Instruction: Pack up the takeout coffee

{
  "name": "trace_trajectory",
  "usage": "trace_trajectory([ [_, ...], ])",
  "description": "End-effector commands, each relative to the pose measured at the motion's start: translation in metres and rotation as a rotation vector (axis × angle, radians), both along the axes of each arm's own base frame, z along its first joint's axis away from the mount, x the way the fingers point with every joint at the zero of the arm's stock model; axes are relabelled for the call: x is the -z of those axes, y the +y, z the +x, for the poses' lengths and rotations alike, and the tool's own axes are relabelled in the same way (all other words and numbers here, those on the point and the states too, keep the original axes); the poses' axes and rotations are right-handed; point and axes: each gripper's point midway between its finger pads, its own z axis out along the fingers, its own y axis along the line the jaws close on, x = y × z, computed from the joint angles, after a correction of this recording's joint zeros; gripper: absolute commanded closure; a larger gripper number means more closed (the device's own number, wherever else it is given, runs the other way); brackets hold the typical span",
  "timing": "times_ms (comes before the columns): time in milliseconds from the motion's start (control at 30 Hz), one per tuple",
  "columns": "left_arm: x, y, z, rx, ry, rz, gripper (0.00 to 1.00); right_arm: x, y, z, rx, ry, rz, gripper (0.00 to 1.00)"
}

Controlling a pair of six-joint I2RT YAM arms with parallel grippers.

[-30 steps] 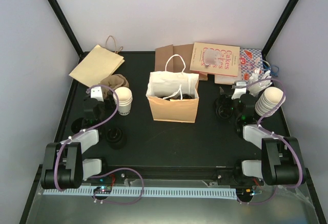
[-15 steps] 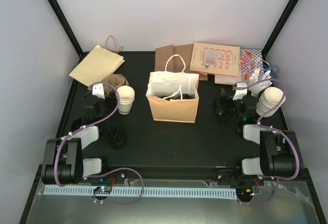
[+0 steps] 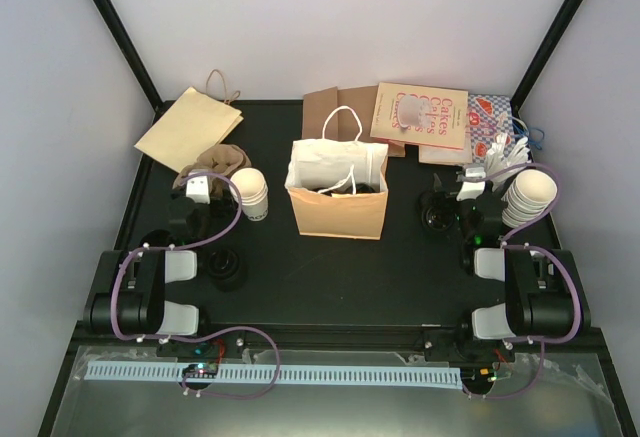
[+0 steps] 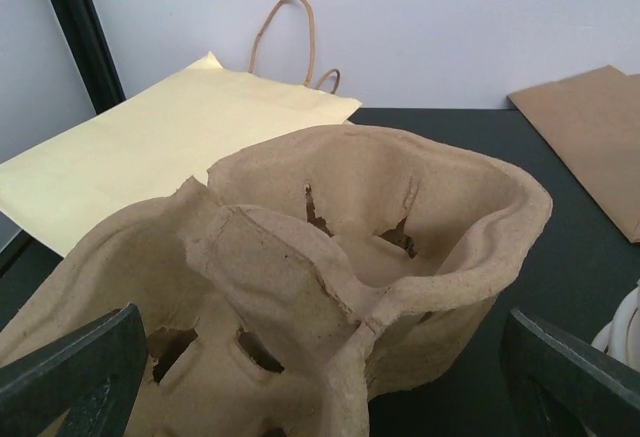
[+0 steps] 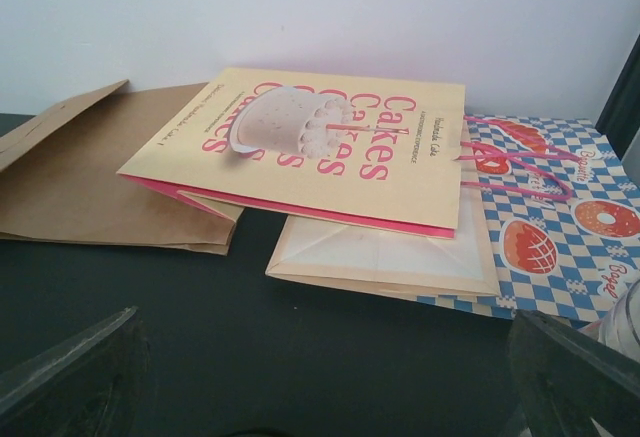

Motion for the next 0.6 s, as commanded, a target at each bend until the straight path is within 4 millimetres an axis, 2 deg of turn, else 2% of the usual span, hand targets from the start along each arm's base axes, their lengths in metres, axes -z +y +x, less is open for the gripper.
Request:
trace_trajectory([
  [0, -0.025, -0.006, 0.008, 0.032, -0.088, 0.012, 0.01, -0.018, -0.001, 0.002, 0.002, -0.071, -0.002, 0.0],
  [167, -0.024, -0.008, 0.009, 0.044, -0.08, 0.015, 0.01, -0.018, -0.001, 0.002, 0.001, -0.069, -0.002, 0.0],
  [300, -0.021, -0.027, 0.015, 0.158, -0.051, 0.053, 0.01, -0.017, -0.001, 0.002, 0.001, -0.067, -0.002, 0.0],
  [567, -0.022, -0.029, 0.015, 0.16, -0.052, 0.056, 0.01, -0.018, -0.001, 0.002, 0.001, -0.068, -0.002, 0.0],
])
